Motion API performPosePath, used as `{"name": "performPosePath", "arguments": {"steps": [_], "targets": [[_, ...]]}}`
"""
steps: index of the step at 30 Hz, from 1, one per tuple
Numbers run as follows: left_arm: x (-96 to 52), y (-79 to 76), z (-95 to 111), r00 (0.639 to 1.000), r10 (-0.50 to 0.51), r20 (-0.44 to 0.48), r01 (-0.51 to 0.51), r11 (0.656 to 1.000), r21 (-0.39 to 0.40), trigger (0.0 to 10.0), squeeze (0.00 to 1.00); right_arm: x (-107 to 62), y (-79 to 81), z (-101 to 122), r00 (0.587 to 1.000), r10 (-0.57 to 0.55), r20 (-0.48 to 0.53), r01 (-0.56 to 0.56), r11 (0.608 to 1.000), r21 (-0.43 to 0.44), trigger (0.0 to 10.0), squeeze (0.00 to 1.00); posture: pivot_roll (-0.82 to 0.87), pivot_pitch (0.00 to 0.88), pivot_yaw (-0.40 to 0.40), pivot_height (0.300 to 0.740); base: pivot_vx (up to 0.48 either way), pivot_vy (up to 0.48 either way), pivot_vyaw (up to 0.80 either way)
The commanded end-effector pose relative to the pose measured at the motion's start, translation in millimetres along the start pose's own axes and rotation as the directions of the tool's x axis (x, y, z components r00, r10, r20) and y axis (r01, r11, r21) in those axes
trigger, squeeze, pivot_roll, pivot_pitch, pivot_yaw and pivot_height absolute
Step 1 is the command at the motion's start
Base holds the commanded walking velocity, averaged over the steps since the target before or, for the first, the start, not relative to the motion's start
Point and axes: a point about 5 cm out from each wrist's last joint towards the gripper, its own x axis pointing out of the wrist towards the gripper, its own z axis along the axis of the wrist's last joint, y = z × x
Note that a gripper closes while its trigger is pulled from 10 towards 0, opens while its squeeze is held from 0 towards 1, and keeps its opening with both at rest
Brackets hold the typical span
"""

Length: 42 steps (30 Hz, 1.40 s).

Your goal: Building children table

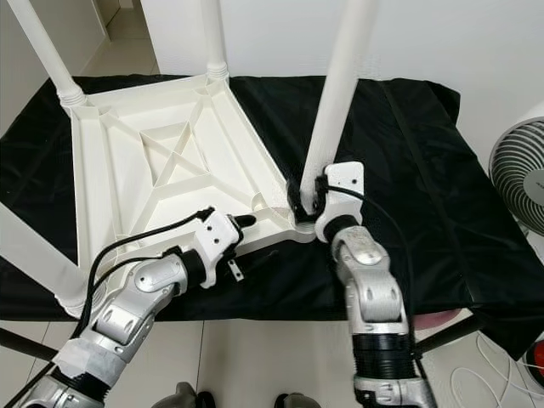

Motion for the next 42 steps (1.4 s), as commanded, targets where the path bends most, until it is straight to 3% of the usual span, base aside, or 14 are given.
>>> {"name": "performPosePath", "arguments": {"steps": [1,3,8,16,17,18,19,20,29,30,31,32,36,42], "targets": [[0.4,1.9,3,1.000,-0.003,-0.002,0.003,1.000,0.023,10.0,0.00,3.6,5.8,0,0.992,0.126,0.006,-0.126,0.992,-0.021,10.0,0.00,-0.11,0.095,0.017,0.740,0.000,0.000,0.00],[0.6,2.8,5,1.000,0.000,0.003,0.000,1.000,0.029,10.0,0.00,3.9,7.8,0,0.973,0.232,0.004,-0.231,0.970,-0.078,10.0,0.00,-0.11,0.093,0.020,0.740,0.000,0.000,0.00],[1.3,2.3,9,1.000,-0.004,0.017,0.003,1.000,0.031,10.0,0.00,8.9,4.4,-3,0.947,0.321,-0.013,-0.320,0.937,-0.139,10.0,0.00,-0.11,0.084,0.022,0.740,0.000,0.000,0.00],[3.4,1.2,12,0.999,-0.012,0.030,0.011,0.999,0.034,10.0,0.00,15.6,-4.7,-5,0.920,0.390,-0.045,-0.391,0.901,-0.185,10.0,0.00,-0.11,0.087,0.020,0.740,0.000,0.000,0.00],[3.8,0.6,13,0.999,-0.016,0.031,0.015,0.999,0.034,10.0,0.00,16.5,-9.1,-5,0.911,0.409,-0.056,-0.412,0.891,-0.192,7.7,0.00,-0.11,0.081,0.019,0.740,0.000,0.000,0.00],[3.8,-0.2,13,0.999,-0.020,0.031,0.018,0.999,0.035,10.0,0.00,16.6,-12.5,-6,0.903,0.424,-0.063,-0.428,0.883,-0.193,3.0,0.00,-0.10,0.078,0.017,0.740,0.000,0.000,0.00],[3.8,-0.2,13,0.999,-0.020,0.031,0.018,0.999,0.035,10.0,0.00,16.6,-12.5,-6,0.903,0.424,-0.063,-0.428,0.883,-0.193,3.0,0.00,-0.10,0.078,0.017,0.740,0.000,0.000,0.00],[3.6,-1.4,13,0.999,-0.023,0.031,0.022,0.999,0.034,10.0,0.00,14.7,-15.7,-10,0.897,0.436,-0.076,-0.443,0.877,-0.189,0.0,0.00,-0.10,0.075,0.016,0.740,0.000,0.000,0.00],[-0.7,-8.6,6,0.999,-0.036,0.004,0.036,0.999,0.022,10.0,0.00,5.5,-20.2,-20,0.904,0.423,-0.060,-0.427,0.895,-0.126,0.0,0.00,-0.10,0.094,0.013,0.740,0.000,0.000,0.00],[-1.2,-9.4,6,0.999,-0.038,0.002,0.038,0.999,0.019,10.0,0.00,4.9,-19.3,-19,0.916,0.399,-0.045,-0.401,0.909,-0.115,1.4,0.00,-0.11,0.100,0.013,0.740,0.000,0.000,0.00],[-1.4,-9.8,6,0.999,-0.039,0.002,0.039,0.999,0.016,10.0,0.00,4.5,-18.7,-18,0.924,0.381,-0.036,-0.383,0.917,-0.108,1.4,0.00,-0.11,0.100,0.013,0.740,0.000,0.000,0.00],[-1.6,-9.6,5,0.999,-0.039,0.001,0.039,0.999,0.014,10.0,0.00,5.6,-17.9,-17,0.936,0.350,-0.029,-0.351,0.930,-0.105,10.0,0.00,-0.11,0.100,0.013,0.740,0.000,0.000,0.00],[-1.8,-9.3,5,0.999,-0.038,0.000,0.038,0.999,0.014,10.0,0.00,7.3,-16.5,-15,0.954,0.300,-0.018,-0.300,0.948,-0.102,10.0,0.00,-0.11,0.103,0.011,0.740,0.000,0.000,0.00],[-2.5,-8.5,5,0.999,-0.040,-0.005,0.040,0.999,0.013,10.0,0.00,12.3,1.8,-2,0.994,0.102,0.035,-0.101,0.994,-0.034,10.0,0.00,-0.11,0.106,0.018,0.740,0.000,0.000,0.00]]}}
